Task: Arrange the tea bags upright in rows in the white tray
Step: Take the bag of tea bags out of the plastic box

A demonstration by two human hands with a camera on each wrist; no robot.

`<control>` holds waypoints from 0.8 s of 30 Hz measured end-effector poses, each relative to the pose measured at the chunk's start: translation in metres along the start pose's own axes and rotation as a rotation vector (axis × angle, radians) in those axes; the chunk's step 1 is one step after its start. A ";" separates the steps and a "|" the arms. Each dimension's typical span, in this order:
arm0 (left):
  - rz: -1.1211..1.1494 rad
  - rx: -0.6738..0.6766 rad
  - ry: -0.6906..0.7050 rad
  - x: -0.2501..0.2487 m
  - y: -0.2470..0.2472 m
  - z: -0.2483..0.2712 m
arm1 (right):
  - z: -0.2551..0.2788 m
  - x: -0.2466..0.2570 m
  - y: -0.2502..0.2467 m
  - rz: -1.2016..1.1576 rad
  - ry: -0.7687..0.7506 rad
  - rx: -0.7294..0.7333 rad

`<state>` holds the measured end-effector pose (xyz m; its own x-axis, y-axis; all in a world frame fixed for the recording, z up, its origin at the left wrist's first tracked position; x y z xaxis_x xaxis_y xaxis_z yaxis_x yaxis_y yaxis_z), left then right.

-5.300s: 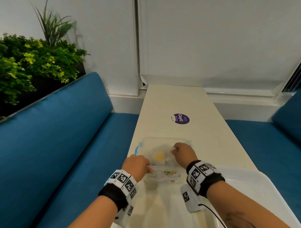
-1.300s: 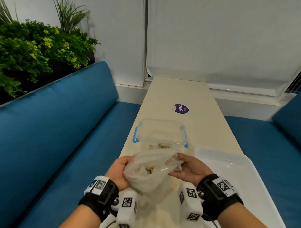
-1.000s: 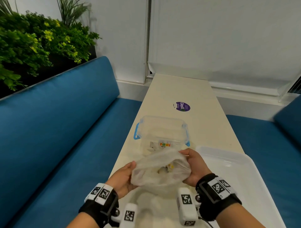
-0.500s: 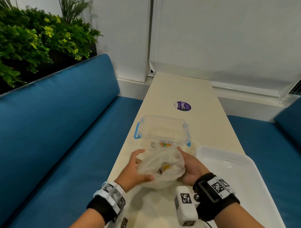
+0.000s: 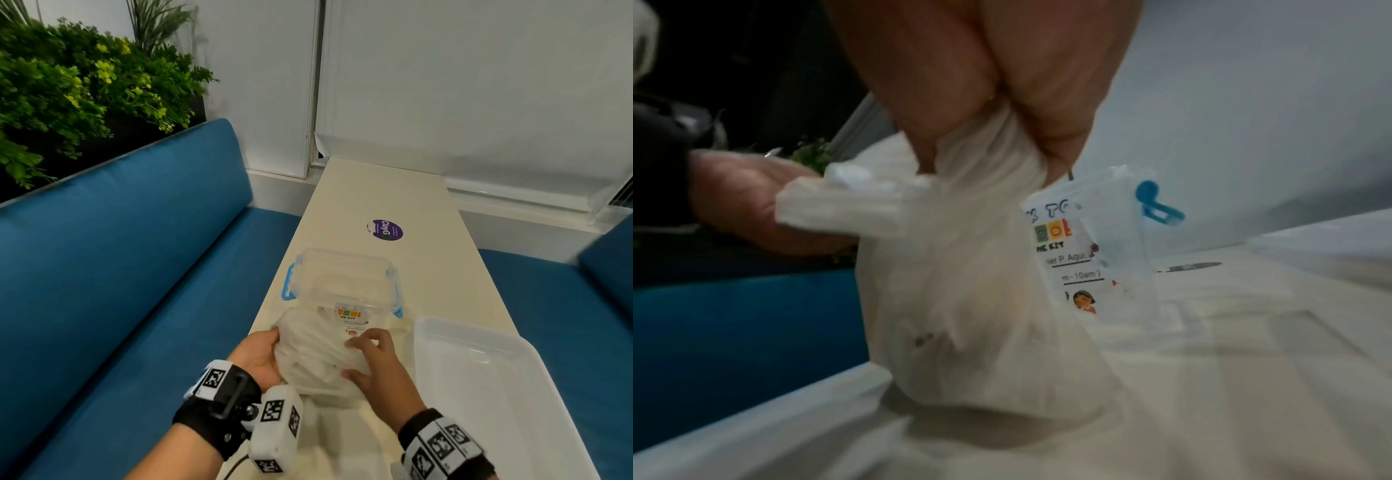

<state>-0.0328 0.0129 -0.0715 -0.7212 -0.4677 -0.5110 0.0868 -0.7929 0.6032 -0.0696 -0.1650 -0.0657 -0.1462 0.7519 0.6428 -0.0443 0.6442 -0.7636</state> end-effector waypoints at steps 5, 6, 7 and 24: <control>-0.086 0.042 -0.054 0.014 -0.008 -0.012 | -0.016 0.001 0.002 -0.065 0.182 -0.053; -0.125 0.061 -0.045 0.014 -0.013 -0.015 | -0.021 -0.007 -0.002 -0.340 0.353 -0.076; -0.181 0.072 -0.024 0.014 -0.019 -0.019 | -0.022 -0.014 -0.005 -0.696 0.527 -0.108; 0.228 0.100 -0.020 0.009 0.000 -0.012 | -0.013 -0.022 -0.004 -0.404 0.398 0.200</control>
<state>-0.0313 0.0040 -0.0833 -0.7044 -0.6214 -0.3430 0.1813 -0.6247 0.7595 -0.0530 -0.1820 -0.0757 0.3004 0.4728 0.8283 -0.2103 0.8799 -0.4260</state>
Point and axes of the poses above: each hand's wrist, its own z-axis away from the middle knuckle, its own y-axis out of the palm, x = y × z, the point moved 5 cm from there along -z, towards the middle knuckle, and after that the axes turned 5 degrees about x, right-handed, at the moved point
